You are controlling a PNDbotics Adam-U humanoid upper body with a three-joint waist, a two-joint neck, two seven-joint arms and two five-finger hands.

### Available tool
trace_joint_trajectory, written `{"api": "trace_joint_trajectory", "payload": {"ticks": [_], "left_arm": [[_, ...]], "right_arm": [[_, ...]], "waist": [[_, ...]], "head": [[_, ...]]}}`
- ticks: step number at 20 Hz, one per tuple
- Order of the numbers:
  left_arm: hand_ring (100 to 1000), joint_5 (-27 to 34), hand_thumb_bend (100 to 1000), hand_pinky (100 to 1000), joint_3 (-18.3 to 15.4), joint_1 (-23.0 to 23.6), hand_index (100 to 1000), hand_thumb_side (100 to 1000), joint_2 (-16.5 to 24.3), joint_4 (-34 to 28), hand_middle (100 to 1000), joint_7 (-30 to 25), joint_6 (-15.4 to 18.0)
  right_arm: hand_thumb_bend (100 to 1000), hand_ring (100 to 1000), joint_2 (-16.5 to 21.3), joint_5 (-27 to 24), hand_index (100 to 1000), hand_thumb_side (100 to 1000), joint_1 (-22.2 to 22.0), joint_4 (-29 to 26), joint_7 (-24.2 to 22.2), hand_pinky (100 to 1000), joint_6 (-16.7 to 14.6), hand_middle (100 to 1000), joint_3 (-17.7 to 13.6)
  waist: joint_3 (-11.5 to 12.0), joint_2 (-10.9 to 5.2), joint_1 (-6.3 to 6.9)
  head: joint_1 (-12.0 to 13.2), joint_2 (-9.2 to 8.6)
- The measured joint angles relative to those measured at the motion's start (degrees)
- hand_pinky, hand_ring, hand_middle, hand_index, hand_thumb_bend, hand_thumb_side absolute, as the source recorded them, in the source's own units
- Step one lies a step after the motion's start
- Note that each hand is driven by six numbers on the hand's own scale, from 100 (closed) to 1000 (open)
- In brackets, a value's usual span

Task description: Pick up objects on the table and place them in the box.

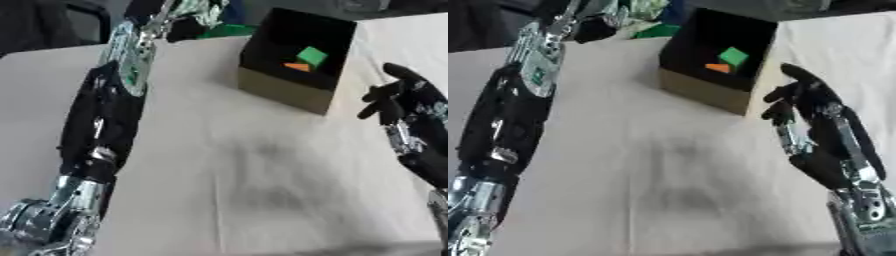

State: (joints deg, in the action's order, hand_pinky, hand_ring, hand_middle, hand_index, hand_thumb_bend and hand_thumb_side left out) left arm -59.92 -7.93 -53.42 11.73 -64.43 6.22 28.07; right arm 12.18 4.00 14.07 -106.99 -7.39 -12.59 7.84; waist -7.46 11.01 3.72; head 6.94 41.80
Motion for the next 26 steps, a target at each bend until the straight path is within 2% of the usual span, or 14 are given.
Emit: {"api": "trace_joint_trajectory", "payload": {"ticks": [5, 10, 18, 26], "left_arm": [[596, 4.5, 100, 697, -0.38, 7.22, 837, 638, 1.14, -2.33, 592, 2.43, 4.02], [596, 8.9, 100, 695, -1.51, 14.37, 840, 681, 1.01, -5.44, 591, 3.4, 4.8], [597, 16.03, 100, 695, -1.43, 25.57, 846, 730, -2.19, -15.75, 594, 0.86, 1.51], [590, 23.05, 100, 694, -1.0, 31.42, 859, 773, -3.43, -24.24, 597, -4.99, -4.58]], "right_arm": [[100, 536, -0.1, 0.1, 923, 514, -0.2, 0.0, 0.64, 916, 0.18, 595, -0.44], [100, 536, -0.11, 0.4, 924, 519, -0.31, 0.0, 1.22, 916, 0.26, 596, -0.82], [100, 536, -0.11, 0.47, 924, 518, -0.43, 0.0, 1.71, 916, 0.31, 601, -1.0], [100, 535, -0.25, 0.44, 925, 516, -0.22, 0.0, 1.89, 918, 0.48, 602, -1.05]], "waist": [[1.37, 0.35, 0.03], [3.11, 0.59, 0.04], [3.94, 0.68, -0.3], [3.76, 0.68, -0.72]], "head": [[-0.28, 0.02], [-0.91, 0.02], [-1.03, 0.02], [-0.52, 0.02]]}}
